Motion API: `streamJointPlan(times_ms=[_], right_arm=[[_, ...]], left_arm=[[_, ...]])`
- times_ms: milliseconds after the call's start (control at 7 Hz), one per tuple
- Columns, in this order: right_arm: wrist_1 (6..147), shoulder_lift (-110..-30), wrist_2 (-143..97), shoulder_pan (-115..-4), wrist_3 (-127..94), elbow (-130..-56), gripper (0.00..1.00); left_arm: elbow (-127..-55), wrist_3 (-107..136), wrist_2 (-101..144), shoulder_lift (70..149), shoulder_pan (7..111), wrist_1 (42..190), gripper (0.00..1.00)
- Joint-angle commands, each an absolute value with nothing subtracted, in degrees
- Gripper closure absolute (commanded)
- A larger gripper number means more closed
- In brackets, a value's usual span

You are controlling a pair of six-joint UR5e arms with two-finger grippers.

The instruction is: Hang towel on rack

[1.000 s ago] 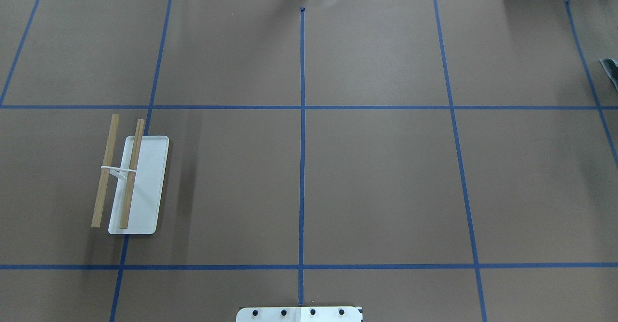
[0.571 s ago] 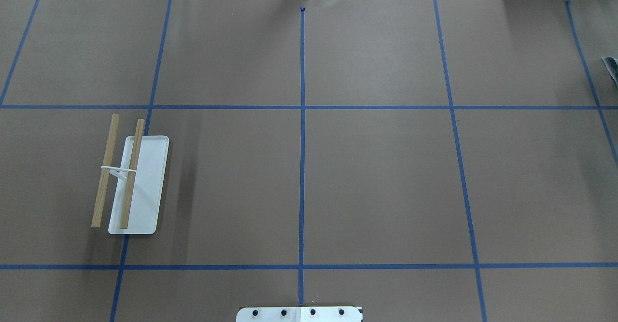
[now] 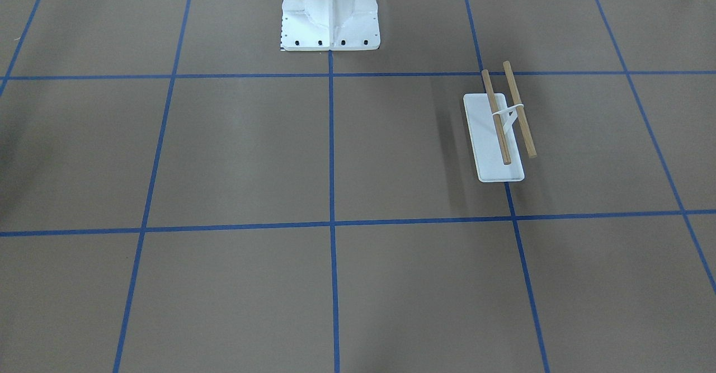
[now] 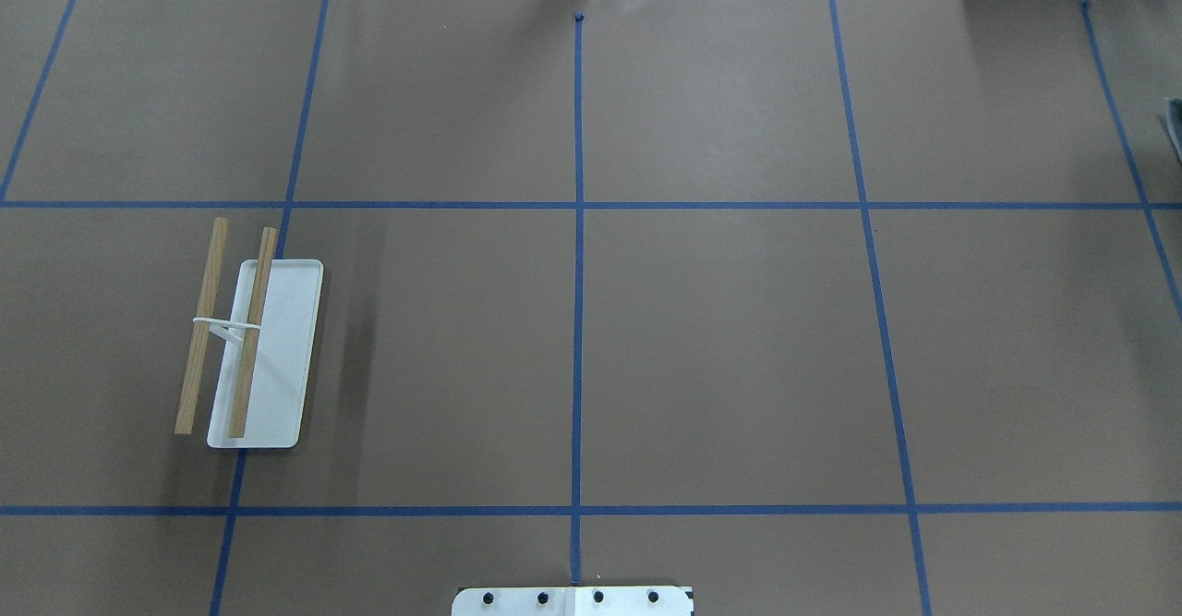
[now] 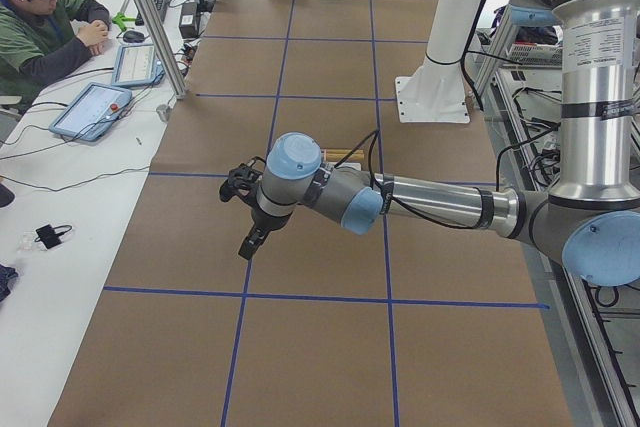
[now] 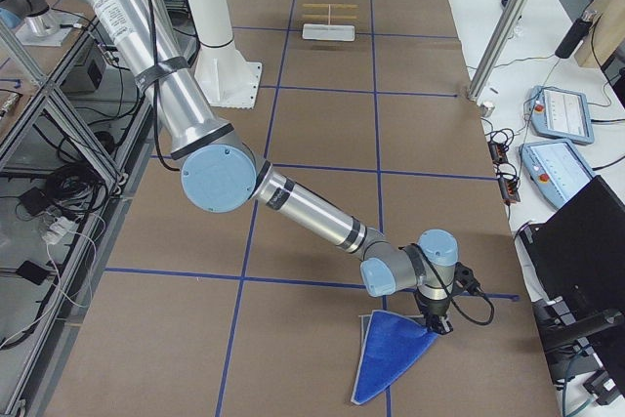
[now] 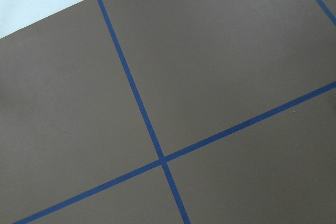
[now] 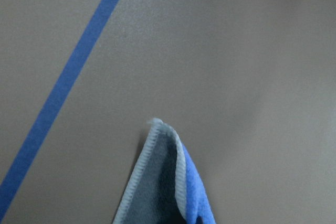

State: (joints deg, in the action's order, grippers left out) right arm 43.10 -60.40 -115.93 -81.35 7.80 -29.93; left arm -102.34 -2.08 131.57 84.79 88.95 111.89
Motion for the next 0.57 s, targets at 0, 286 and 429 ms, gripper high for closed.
streamJointPlan(times_ms=[0, 286, 429], right_arm=[[45.07, -60.20, -123.96, -85.85, 7.47, -32.76, 1.00], [61.34, -61.08, -126.91, -88.06, 7.47, -48.24, 1.00], [68.83, -62.39, -127.00, -88.07, 7.30, -57.04, 1.00]], left_arm=[[-101.95, -1.49, 131.57, 84.73, 88.95, 112.59, 0.01], [-102.13, -1.67, 131.57, 84.73, 88.95, 112.67, 0.01], [-102.13, -1.67, 131.57, 84.73, 88.95, 112.68, 0.01]])
